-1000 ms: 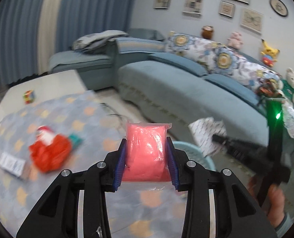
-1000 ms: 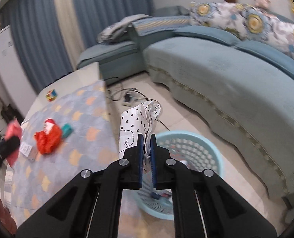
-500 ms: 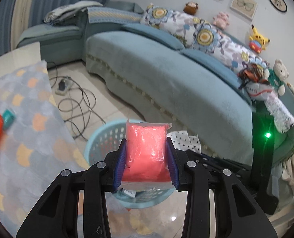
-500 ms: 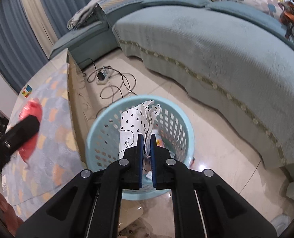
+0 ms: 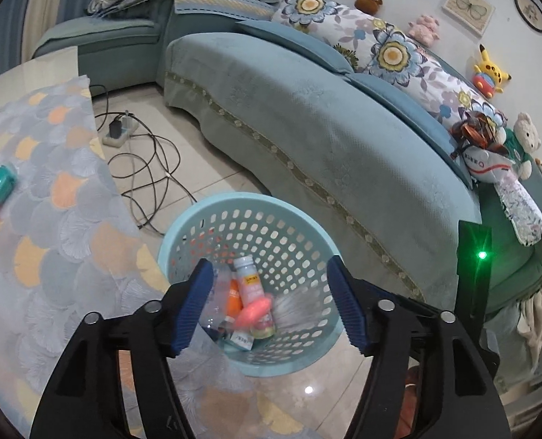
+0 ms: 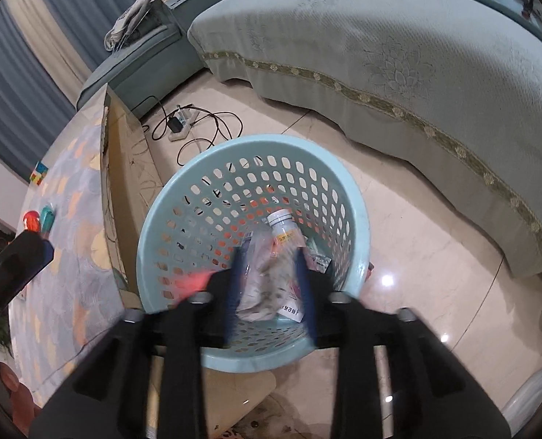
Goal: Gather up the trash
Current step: 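Carry the packet and cloth over the blue basket and release both, then grasp the white drink pouch with the left tool while the right tool grasps the red plastic bag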
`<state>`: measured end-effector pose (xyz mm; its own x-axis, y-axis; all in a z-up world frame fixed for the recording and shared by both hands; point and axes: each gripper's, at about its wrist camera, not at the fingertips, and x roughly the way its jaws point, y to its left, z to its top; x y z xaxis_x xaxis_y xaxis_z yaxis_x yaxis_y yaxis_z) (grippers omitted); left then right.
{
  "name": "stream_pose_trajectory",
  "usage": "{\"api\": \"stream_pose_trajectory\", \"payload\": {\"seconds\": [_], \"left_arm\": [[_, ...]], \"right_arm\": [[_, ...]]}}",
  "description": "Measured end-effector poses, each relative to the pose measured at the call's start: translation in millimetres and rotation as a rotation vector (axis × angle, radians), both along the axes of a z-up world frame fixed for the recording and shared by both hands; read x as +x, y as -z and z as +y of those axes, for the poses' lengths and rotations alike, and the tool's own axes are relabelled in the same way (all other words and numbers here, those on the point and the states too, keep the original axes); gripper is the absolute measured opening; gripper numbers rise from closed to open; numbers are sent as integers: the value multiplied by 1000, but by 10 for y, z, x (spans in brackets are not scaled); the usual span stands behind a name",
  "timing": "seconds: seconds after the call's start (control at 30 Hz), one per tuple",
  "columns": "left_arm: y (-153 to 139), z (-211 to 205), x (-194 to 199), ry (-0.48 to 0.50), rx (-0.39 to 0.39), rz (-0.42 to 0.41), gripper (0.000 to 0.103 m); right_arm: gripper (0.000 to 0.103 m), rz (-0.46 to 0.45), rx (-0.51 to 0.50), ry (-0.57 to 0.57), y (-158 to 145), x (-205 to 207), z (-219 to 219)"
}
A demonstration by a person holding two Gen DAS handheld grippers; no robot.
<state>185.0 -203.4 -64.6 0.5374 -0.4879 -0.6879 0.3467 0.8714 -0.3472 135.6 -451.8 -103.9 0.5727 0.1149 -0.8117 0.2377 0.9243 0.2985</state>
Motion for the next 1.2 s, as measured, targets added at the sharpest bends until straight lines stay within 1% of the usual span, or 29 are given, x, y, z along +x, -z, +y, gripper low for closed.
{"api": "stream_pose_trajectory", "payload": {"seconds": [0.07, 0.13, 0.23, 0.33, 0.47, 0.63, 0.67, 0.7, 0.77, 0.87, 0.93, 0.97, 1.0, 1.03, 1.1, 1.13, 1.2], "left_arm": [[0, 9, 3, -2, 2, -1, 64], [-7, 14, 0, -7, 10, -7, 64], [-35, 16, -21, -8, 13, -20, 64], [-84, 13, -50, -10, 11, -38, 64], [-197, 82, -107, -33, -3, -68, 64], [-451, 382, -216, -103, -75, -111, 64], [-517, 467, -234, -128, -87, -123, 64], [-578, 565, -253, -154, -97, -132, 66], [-743, 878, -302, -240, -115, -166, 72], [-955, 1410, -386, -377, -126, -213, 75], [-1077, 1838, -449, -497, -116, -237, 79], [-1110, 1983, -486, -535, -112, -248, 81], [-1138, 2182, -526, -586, -103, -259, 84], [-1157, 2448, -572, -654, -77, -269, 85], [-1180, 2775, -607, -729, -44, -274, 86], [-1161, 3009, -621, -782, -26, -261, 86], [-1111, 3378, -623, -855, -35, -222, 86]], "right_arm": [[55, -9, -27, 32, -6, -27, -45], [55, -7, -7, 37, 14, -38, -83], [55, -4, 3, 32, 31, -55, -94], [55, -17, -11, 15, -12, -77, -37], [55, -45, -41, -18, -155, -89, 113], [55, -94, -50, -79, -466, -41, 388], [55, -107, -52, -92, -539, -27, 463], [55, -119, -54, -106, -605, -12, 536], [55, -159, -60, -148, -764, 13, 753], [55, -255, -72, -227, -998, 32, 1156], [62, -327, -81, -270, -1118, 19, 1429], [69, -360, -84, -294, -1175, 16, 1578], [73, -387, -85, -319, -1220, 20, 1718], [74, -412, -84, -355, -1272, 47, 1919], [77, -435, -82, -408, -1320, 94, 2207], [78, -446, -84, -443, -1334, 152, 2426], [79, -458, -86, -482, -1335, 218, 2691]]}}
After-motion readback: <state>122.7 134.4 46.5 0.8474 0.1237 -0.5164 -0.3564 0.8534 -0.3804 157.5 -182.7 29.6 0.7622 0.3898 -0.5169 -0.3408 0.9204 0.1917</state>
